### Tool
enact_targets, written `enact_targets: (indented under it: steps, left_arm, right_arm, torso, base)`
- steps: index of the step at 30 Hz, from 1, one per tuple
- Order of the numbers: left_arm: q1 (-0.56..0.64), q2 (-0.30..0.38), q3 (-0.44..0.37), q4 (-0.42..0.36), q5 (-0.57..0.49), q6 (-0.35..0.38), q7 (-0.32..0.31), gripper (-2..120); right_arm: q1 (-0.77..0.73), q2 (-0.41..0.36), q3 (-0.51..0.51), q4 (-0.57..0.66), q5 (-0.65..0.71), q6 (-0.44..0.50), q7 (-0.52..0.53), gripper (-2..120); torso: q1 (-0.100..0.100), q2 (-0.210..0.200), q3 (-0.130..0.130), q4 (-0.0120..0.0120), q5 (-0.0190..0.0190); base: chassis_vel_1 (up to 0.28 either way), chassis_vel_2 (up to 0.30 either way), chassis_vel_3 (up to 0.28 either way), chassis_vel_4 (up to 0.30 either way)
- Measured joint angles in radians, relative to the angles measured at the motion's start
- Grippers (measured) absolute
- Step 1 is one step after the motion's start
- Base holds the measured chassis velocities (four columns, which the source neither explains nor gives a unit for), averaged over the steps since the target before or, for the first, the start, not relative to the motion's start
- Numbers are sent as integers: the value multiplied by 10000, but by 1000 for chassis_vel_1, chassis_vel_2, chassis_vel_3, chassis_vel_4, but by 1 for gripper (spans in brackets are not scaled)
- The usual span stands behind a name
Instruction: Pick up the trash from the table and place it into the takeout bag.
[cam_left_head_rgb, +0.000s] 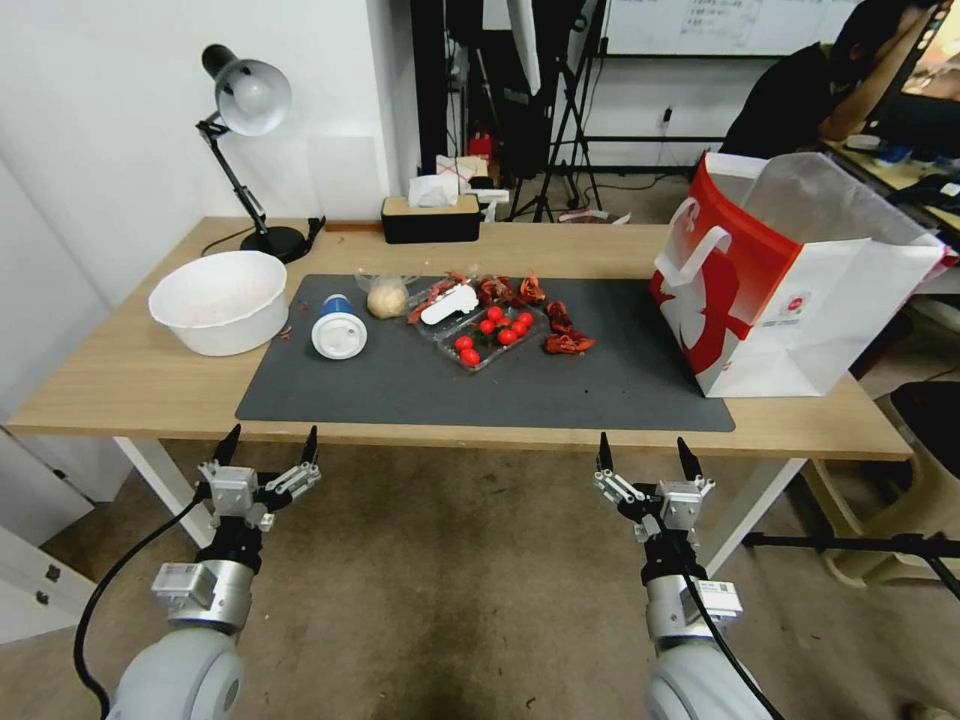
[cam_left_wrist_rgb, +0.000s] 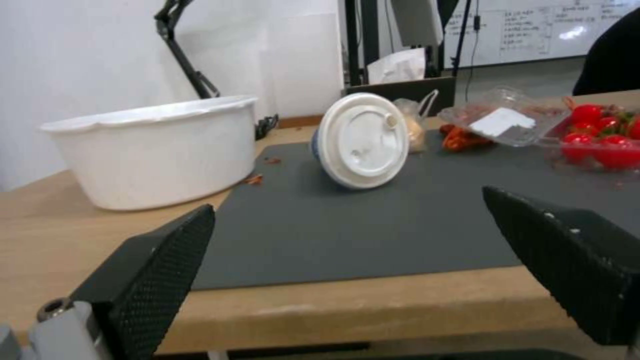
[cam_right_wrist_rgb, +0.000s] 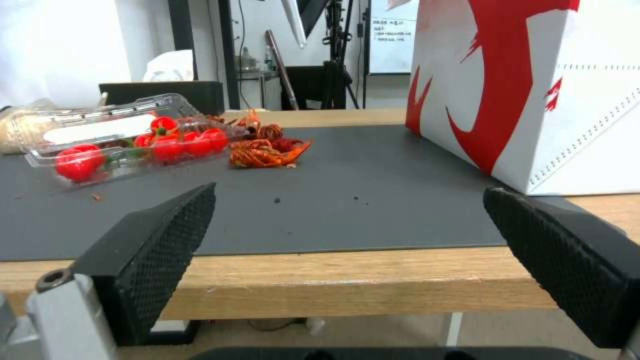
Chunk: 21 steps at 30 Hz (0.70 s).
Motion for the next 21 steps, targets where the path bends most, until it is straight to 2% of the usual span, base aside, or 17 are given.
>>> enact_targets:
  steps: [9, 16, 21]
  left_arm:
    - [-1201, 323, 820, 55, -401, 990, -197, 100]
    - [-2256, 664, 1370, 378, -801, 1500, -320, 100]
    - [-3538, 898, 1983, 791, -1509, 2070, -643, 100]
  right_arm:
    - [-17, -22, 23, -17, 0, 0, 4, 100]
    - [-15, -41, 44, -17, 4, -16, 11, 100]
    - [13, -50, 49, -2, 4, -52, 12, 100]
  torso:
    - [1, 0, 0, -2, -1]
    - [0, 0, 1, 0, 0]
    - [1, 0, 1, -2, 0]
  base:
    - [0, 0, 0, 0]
    - [0, 0, 0, 0]
    - [0, 0, 0, 0]
